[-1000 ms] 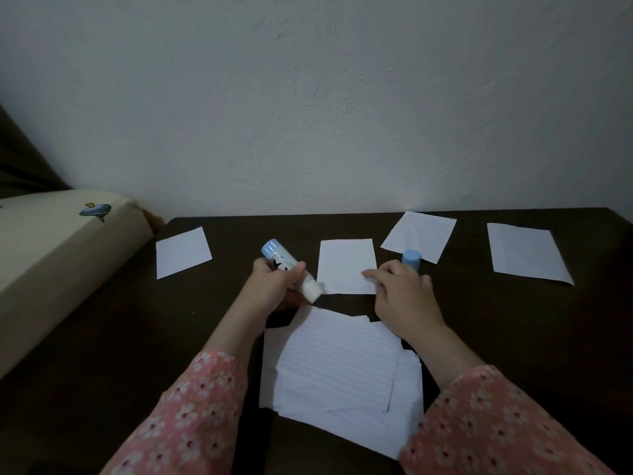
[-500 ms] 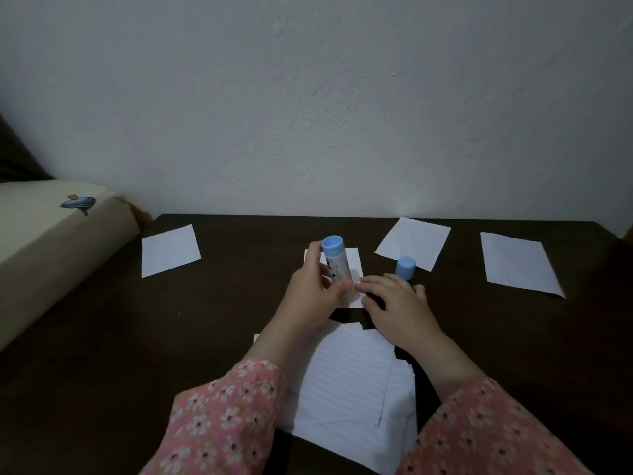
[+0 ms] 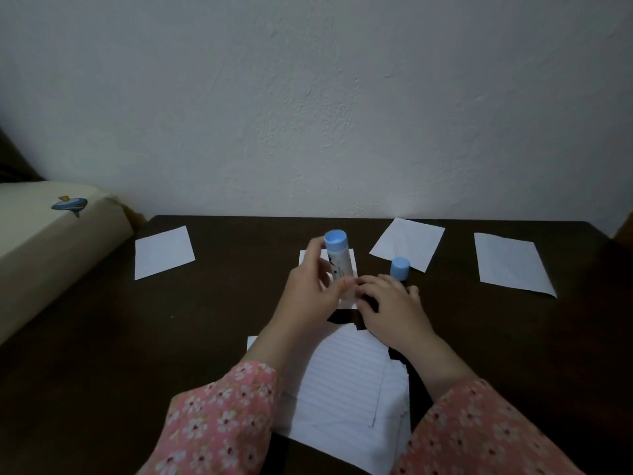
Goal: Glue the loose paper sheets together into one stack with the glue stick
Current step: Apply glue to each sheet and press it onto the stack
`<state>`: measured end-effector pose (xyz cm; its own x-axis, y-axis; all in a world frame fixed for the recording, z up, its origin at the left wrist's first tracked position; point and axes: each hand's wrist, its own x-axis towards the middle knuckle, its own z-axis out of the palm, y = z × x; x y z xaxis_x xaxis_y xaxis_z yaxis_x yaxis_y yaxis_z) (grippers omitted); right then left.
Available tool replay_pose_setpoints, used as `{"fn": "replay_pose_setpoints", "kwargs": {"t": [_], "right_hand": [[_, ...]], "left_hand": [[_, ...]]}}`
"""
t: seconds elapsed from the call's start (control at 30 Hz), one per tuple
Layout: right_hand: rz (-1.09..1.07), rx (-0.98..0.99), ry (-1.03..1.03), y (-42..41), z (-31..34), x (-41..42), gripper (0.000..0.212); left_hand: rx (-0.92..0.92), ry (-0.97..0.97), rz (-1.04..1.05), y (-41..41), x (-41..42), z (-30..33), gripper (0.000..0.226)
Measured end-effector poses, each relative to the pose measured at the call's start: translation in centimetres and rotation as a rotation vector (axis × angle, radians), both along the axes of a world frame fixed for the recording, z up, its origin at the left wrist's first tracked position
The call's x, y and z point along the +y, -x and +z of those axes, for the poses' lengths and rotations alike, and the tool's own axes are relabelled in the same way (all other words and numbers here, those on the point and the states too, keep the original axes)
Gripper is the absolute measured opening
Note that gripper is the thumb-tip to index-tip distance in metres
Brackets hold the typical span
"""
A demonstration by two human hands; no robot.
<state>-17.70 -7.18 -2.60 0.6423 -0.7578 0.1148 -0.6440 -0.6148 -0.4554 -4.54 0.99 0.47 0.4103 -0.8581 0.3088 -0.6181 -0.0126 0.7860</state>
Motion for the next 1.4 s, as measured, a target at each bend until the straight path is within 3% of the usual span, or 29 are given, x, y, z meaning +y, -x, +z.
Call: {"fn": "replay_pose_setpoints", "kwargs": {"t": [0.23, 0.5, 0.87, 0.93, 1.03, 1.1, 1.27, 1.4], "right_hand": [[-0.011, 0.009, 0.028, -0.3, 0.0, 0.1, 0.029], [-0.028, -0.006, 0.026, -0.2, -0.2, 0.1, 0.030], [-0.023, -0.031, 0.050, 0.0, -0.2, 0.3, 0.031], [-0.023, -0.047, 0.058, 0.0, -0.2, 0.3, 0.030], [-0.028, -0.078, 0.063, 0.1, -0.1, 0.3, 0.027], [-0.018, -0.090, 0.064, 0.0, 0.0, 0.2, 0.026], [-0.030, -0.228, 0.123, -0.9, 0.8, -0.7, 0.028], [-0.068, -0.143, 0.157, -2.0, 0.8, -2.0, 0.040]], "left_hand": [[-0.074, -0.104, -0.042, -0.3, 0.2, -0.4, 0.058], [-0.022, -0.211, -0.009, -2.8, 1.2, 0.2, 0.063], [0.026, -0.175, 0.052, -4.8, 2.9, 0.2, 0.060], [0.194, -0.082, 0.138, -4.9, 3.1, -0.1, 0.060], [0.668, 0.176, 0.344, -5.3, 3.1, -0.2, 0.063], [0.749, 0.284, 0.442, -5.4, 2.9, 0.2, 0.064], [0.661, 0.295, 0.369, -4.1, 1.8, 1.8, 0.068], [0.421, 0.091, 0.251, -3.3, -1.5, 3.0, 0.062]]}}
